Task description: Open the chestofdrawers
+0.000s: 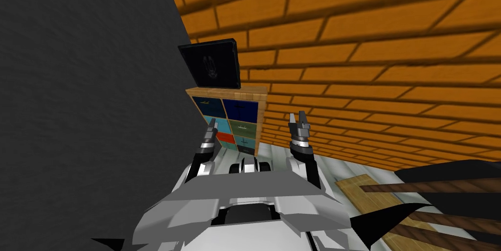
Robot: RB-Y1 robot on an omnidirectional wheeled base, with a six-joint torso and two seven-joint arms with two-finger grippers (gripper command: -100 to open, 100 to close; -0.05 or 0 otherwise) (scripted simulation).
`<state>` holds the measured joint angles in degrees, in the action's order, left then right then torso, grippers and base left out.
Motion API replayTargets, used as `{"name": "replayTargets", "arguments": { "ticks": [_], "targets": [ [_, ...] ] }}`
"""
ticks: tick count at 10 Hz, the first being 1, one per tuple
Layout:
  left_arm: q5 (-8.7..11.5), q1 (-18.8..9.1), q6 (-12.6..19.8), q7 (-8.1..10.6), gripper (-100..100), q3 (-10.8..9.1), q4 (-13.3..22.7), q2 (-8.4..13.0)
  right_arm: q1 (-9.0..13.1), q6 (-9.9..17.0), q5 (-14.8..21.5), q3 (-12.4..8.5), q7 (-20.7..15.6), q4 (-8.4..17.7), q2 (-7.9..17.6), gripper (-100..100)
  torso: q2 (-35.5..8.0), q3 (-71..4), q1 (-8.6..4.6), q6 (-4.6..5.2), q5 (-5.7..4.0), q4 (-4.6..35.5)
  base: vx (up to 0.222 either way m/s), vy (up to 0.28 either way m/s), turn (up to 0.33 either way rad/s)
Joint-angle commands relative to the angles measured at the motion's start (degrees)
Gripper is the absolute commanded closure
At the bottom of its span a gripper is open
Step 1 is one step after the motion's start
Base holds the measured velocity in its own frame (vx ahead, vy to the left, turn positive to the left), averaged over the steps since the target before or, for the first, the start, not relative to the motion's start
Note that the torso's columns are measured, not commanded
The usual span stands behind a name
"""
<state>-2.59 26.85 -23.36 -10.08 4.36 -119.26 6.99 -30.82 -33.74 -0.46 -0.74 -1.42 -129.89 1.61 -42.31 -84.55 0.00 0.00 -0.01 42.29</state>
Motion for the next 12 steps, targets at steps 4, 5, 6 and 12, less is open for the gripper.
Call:
{"name": "replayTargets", "arguments": {
  "ticks": [4, 5, 6, 12],
  "targets": [
    [-0.52, -1.91, -1.09, 0.02, -100, 0.43, 7.25, -0.56, 0.00, 0.00, 0.00, 0.00, 0.00, 0.00, 0.00, 0, 0.04, -0.02, -0.02, 0.01, 0.01, -0.01, 0.007, -0.060, -0.026],
    [-0.60, -2.14, -1.25, 0.01, -100, 0.51, 8.23, -0.65, 0.00, 0.00, 0.00, 0.00, 0.00, 0.00, 0.00, 0, 0.03, -0.02, -0.03, 0.00, 0.00, -0.01, 0.001, -0.060, -0.013],
    [-0.77, -2.58, -1.58, -0.01, -100, 0.68, 10.15, -0.67, 0.00, 0.00, 0.00, 0.00, 0.00, 0.00, 0.00, 0, 0.01, -0.01, -0.01, 0.00, 0.01, 0.00, -0.002, -0.075, -0.029],
    [-1.45, -4.42, -2.93, -0.09, -100, 1.38, 18.12, -0.09, 0.00, 0.00, 0.00, 0.00, 0.00, 0.00, 0.00, 0, -0.02, 0.01, 0.08, 0.00, 0.03, 0.00, 0.011, -0.079, -0.027]
  ]
}}
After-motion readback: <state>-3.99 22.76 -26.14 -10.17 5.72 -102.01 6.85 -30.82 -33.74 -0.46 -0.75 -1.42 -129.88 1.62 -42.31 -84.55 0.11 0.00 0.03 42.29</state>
